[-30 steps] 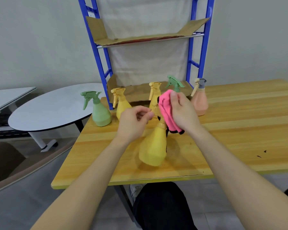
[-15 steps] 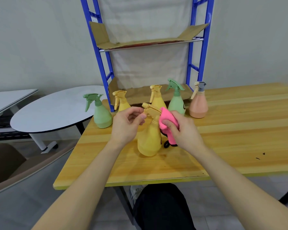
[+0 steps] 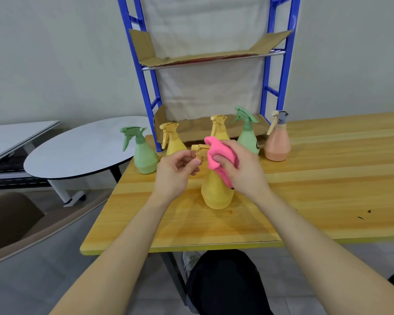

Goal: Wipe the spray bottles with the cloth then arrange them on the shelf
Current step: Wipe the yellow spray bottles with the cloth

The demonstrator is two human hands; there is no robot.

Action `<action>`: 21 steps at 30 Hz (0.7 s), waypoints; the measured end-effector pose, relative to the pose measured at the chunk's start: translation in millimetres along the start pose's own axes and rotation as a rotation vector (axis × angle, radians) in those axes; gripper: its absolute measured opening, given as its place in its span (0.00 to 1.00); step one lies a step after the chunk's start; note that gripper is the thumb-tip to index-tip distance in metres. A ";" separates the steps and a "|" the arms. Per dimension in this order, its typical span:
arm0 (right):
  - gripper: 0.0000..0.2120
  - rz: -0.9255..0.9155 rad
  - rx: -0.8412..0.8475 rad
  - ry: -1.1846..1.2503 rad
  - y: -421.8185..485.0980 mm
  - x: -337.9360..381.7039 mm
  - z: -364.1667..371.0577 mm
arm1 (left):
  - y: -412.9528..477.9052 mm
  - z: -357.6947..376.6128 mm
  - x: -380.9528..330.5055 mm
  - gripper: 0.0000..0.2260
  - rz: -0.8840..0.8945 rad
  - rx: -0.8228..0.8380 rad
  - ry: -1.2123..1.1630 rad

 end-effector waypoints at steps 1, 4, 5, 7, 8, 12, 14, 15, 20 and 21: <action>0.16 0.082 -0.008 0.029 0.2 -9.1 -2.0 | 0.1 -1.2 2.0 0.05 -0.014 -0.008 -0.005; 0.08 0.253 -0.043 0.016 -5.7 -40.0 -8.8 | -0.1 -5.0 4.4 0.05 -0.034 -0.037 -0.003; 0.08 0.302 -0.048 0.017 -9.6 -49.8 -11.3 | -1.1 -6.8 5.0 0.04 -0.040 -0.051 0.010; 0.16 0.409 -0.089 0.075 -18.3 -63.1 -15.8 | -4.5 -10.3 4.1 0.03 -0.059 -0.073 0.049; 0.17 0.447 -0.123 0.108 -21.6 -65.1 -18.6 | -6.2 -11.1 1.0 0.03 -0.062 -0.070 0.085; 0.15 0.448 -0.185 0.196 -22.7 -48.2 -23.2 | -11.8 -1.8 -16.4 0.14 -0.102 0.103 0.088; 0.15 0.409 -0.169 0.210 -22.2 -40.4 -23.6 | -11.2 0.5 -20.7 0.16 -0.113 0.133 0.098; 0.15 0.397 -0.162 0.209 -22.5 -38.0 -24.8 | -8.3 -1.3 -22.3 0.13 -0.075 0.110 0.176; 0.21 0.384 -0.155 0.220 -27.1 -38.5 -33.6 | 18.3 9.9 -47.5 0.22 0.288 0.276 0.454; 0.21 0.391 -0.161 0.224 -27.8 -38.9 -35.4 | 24.7 16.7 -54.2 0.22 0.339 0.335 0.503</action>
Point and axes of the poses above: each hand's wrist, its own y-axis towards the middle knuckle, its own z-axis out of the palm, x = y × z, the point moved 6 cm from there along y, towards the middle knuckle, and after that the axes turned 7 degrees about z, right-handed, at the moved point
